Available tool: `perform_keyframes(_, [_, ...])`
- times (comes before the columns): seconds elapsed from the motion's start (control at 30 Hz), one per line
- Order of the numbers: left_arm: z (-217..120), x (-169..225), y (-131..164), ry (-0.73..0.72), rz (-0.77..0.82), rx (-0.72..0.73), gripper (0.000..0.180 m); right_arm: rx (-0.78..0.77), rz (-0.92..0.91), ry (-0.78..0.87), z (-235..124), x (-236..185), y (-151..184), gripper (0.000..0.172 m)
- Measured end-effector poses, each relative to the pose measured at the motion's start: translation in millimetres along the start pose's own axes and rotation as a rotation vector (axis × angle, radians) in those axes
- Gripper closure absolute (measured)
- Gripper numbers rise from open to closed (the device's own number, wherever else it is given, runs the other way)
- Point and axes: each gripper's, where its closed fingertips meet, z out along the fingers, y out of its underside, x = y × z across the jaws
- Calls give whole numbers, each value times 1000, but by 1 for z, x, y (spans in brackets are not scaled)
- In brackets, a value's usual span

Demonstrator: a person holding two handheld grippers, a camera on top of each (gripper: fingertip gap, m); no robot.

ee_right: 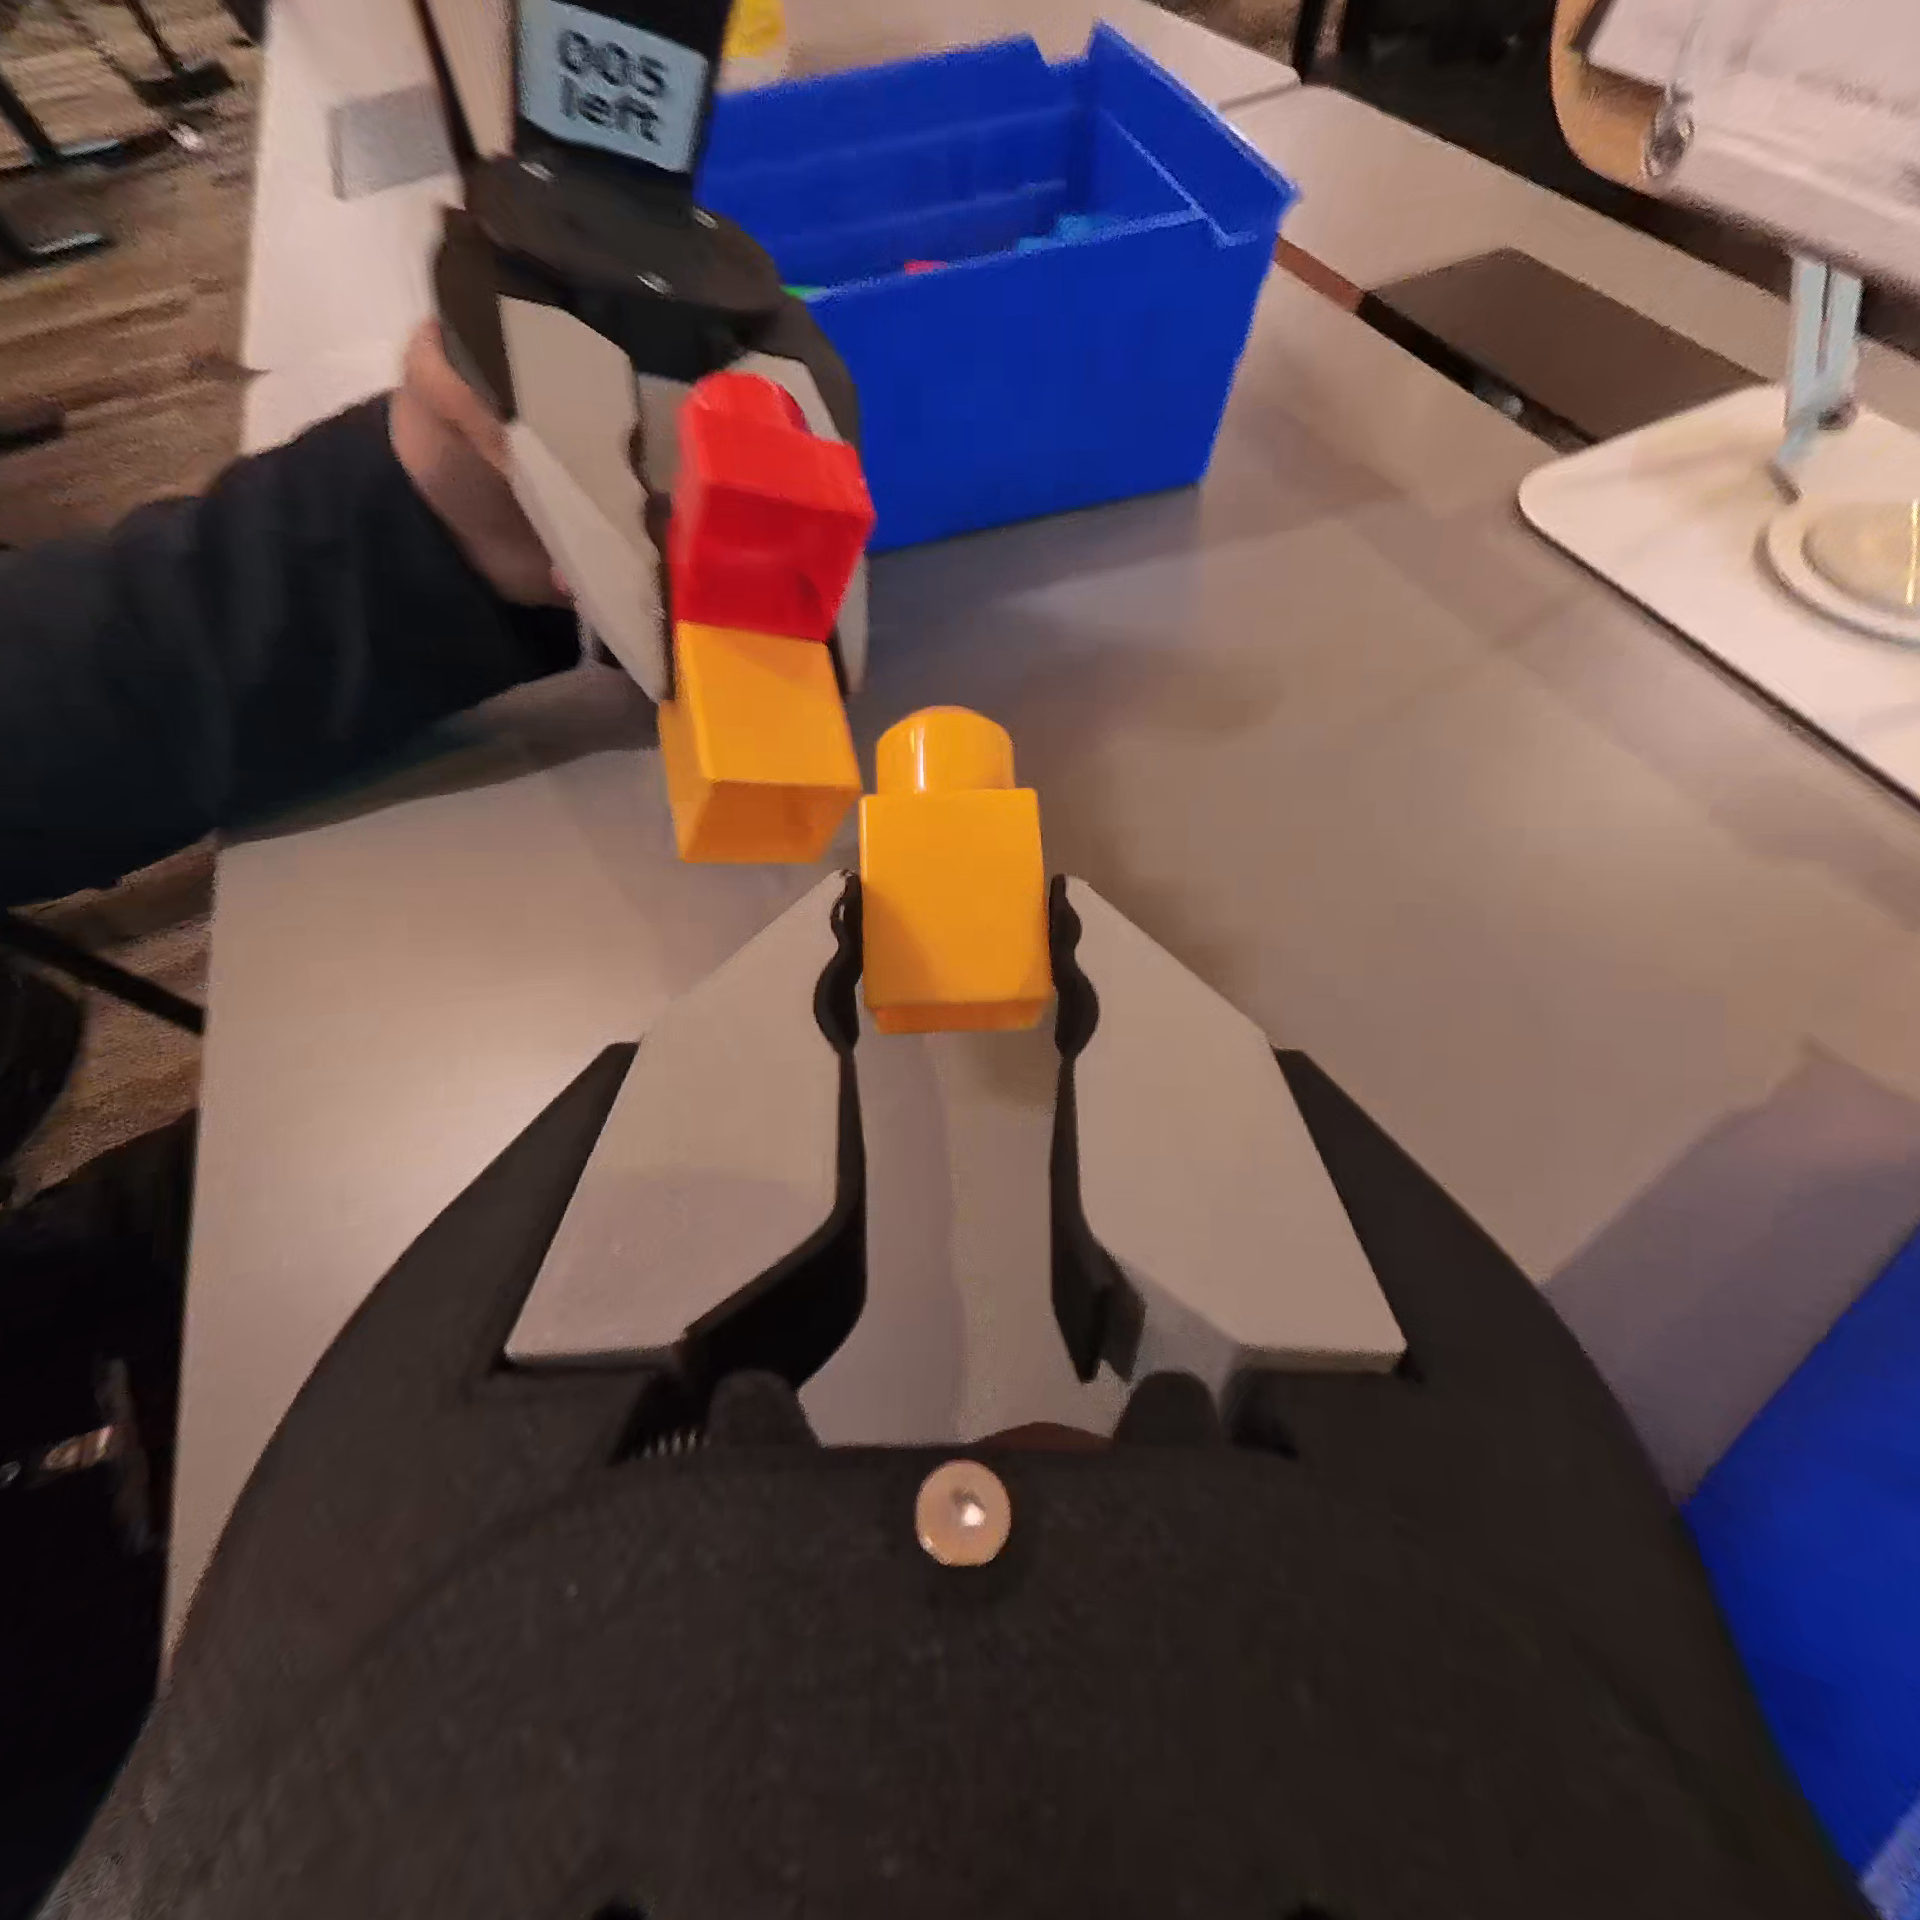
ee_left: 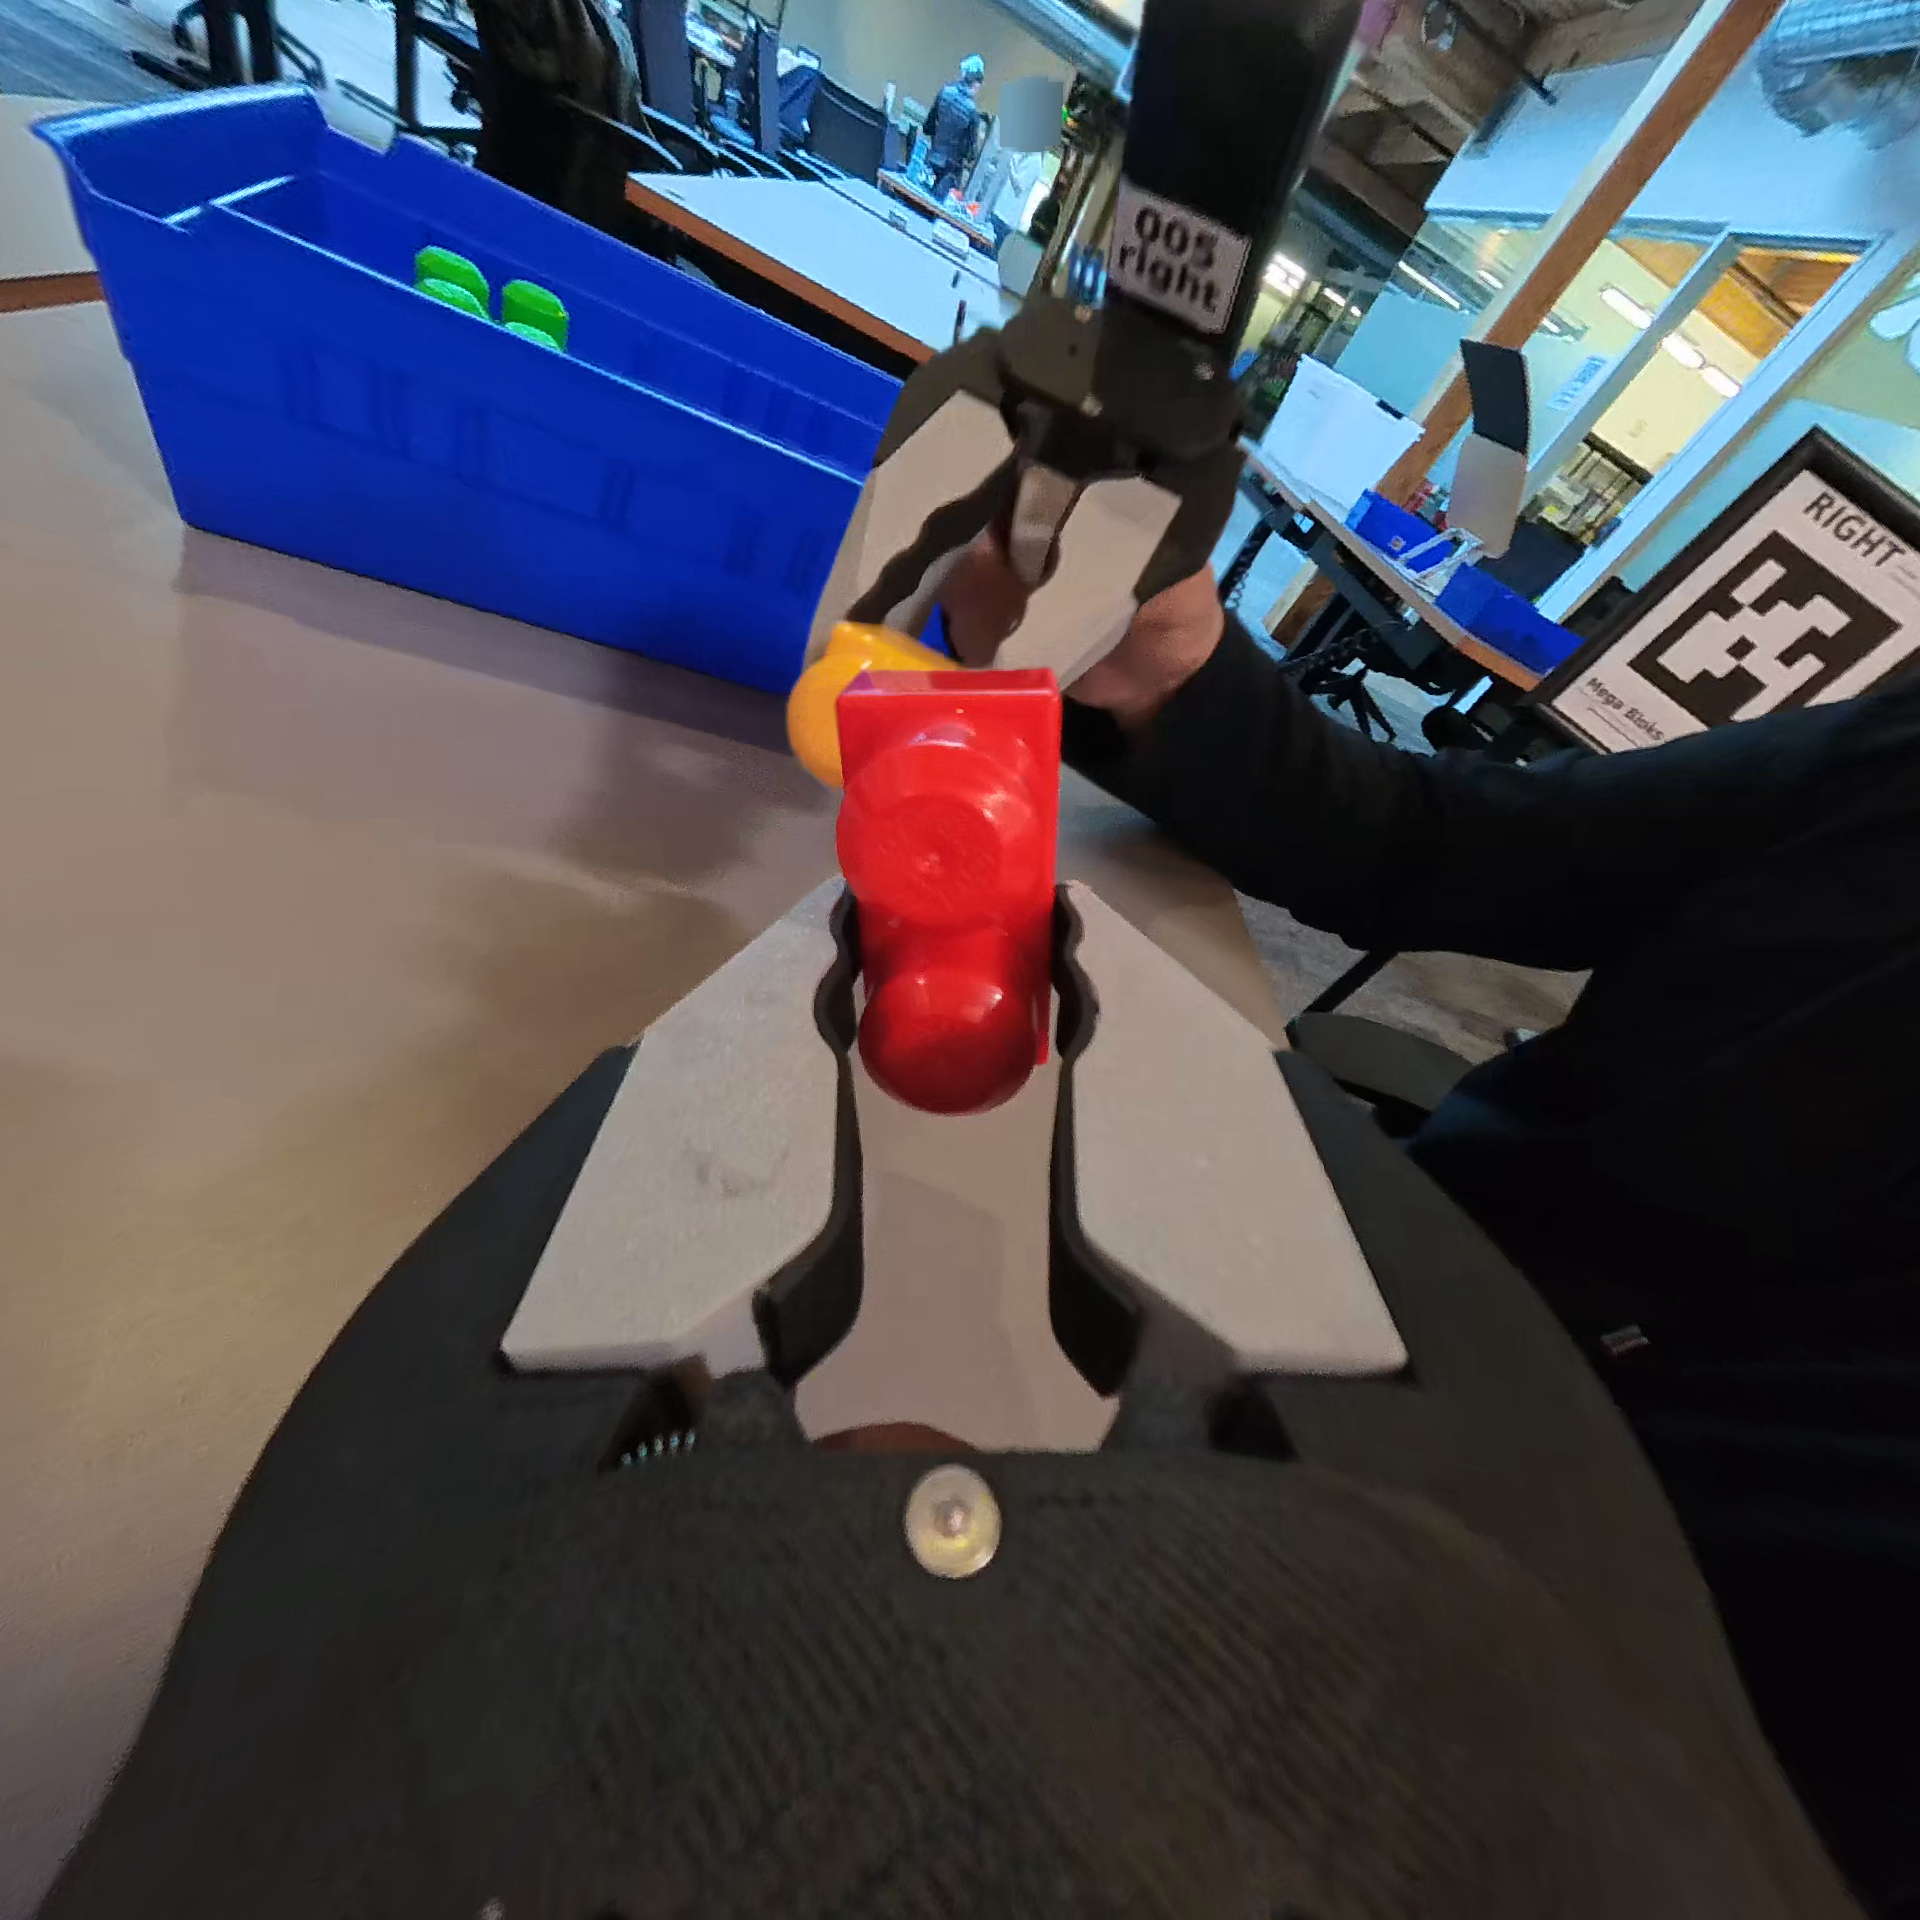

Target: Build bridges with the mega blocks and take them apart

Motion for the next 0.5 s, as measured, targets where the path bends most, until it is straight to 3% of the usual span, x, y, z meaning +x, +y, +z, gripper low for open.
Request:
perform_keyframes(0.3, [7,10,11,42,73,-63,146,17,54,-315,-12,-46,-15,139])
perform_keyframes(0.5, [12,22,14,76,131,-86,147,-15,57,-342,-5,-49,-16,140])
